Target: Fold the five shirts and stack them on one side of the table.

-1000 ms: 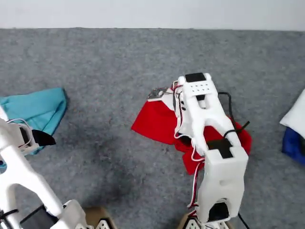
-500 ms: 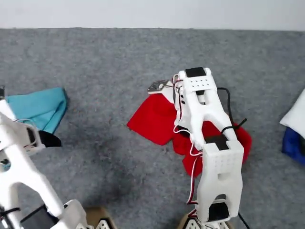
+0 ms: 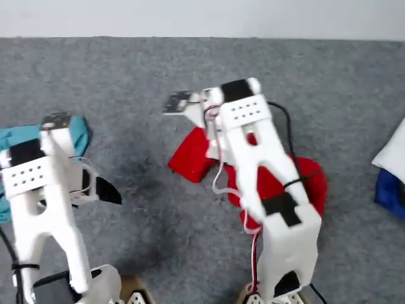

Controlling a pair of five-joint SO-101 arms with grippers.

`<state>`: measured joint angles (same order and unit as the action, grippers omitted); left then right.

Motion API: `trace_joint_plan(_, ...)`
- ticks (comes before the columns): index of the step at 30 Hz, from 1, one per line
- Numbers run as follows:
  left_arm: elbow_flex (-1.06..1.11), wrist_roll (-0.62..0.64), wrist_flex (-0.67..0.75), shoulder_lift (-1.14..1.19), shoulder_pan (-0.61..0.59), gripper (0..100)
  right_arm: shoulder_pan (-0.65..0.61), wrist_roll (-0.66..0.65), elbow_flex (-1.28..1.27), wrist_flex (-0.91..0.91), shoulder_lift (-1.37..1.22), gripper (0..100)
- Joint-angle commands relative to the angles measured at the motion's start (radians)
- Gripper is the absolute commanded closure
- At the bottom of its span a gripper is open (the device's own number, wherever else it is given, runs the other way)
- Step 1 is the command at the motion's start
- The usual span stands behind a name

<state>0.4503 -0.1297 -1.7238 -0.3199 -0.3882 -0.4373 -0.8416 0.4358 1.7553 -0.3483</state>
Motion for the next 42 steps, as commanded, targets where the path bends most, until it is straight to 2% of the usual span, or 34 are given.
trace_joint_plan(1,-0.004,-0.005,-0.032,-0.031,0.044,72,-0.099,0.057,0.052,0.039,0.182,98.9)
trace_joint_plan(4,-0.004,-0.008,-0.032,-0.031,0.048,78,-0.091,0.081,0.095,0.027,0.303,98.9)
trace_joint_plan(7,-0.004,-0.018,-0.034,-0.031,0.049,80,0.027,0.08,0.163,0.002,0.389,98.9)
trace_joint_plan(13,-0.004,-0.044,-0.034,-0.029,0.051,80,0.487,0.077,0.199,-0.114,0.418,98.7)
trace_joint_plan(17,-0.004,-0.044,-0.034,-0.029,0.058,80,0.763,0.077,0.14,-0.278,0.277,98.0)
trace_joint_plan(20,0.001,-0.044,-0.034,-0.029,0.106,80,0.875,0.077,0.11,-0.352,0.116,88.0)
trace_joint_plan(23,0.027,-0.041,-0.034,-0.029,0.181,80,0.928,0.08,0.129,-0.321,-0.002,75.2)
trace_joint_plan(28,0.035,-0.041,-0.032,-0.029,0.331,80,0.932,0.083,0.232,-0.165,-0.036,76.4)
trace_joint_plan(30,-0.019,-0.032,-0.029,-0.02,0.41,76,0.92,0.091,0.307,-0.113,-0.019,76.4)
trace_joint_plan(32,-0.11,0.023,-0.015,-0.018,0.493,71,0.905,0.12,0.359,-0.054,0.004,76.4)
trace_joint_plan(34,-0.196,0.129,0.023,-0.017,0.589,67,0.877,0.137,0.379,0.018,0.025,76.4)
trace_joint_plan(38,-0.24,0.325,0.172,0.057,0.815,66,0.869,0.135,0.328,0.042,0.062,76.4)
trace_joint_plan(42,-0.286,0.402,0.235,0.207,0.967,66,0.908,0.133,0.255,0.041,0.081,76.4)
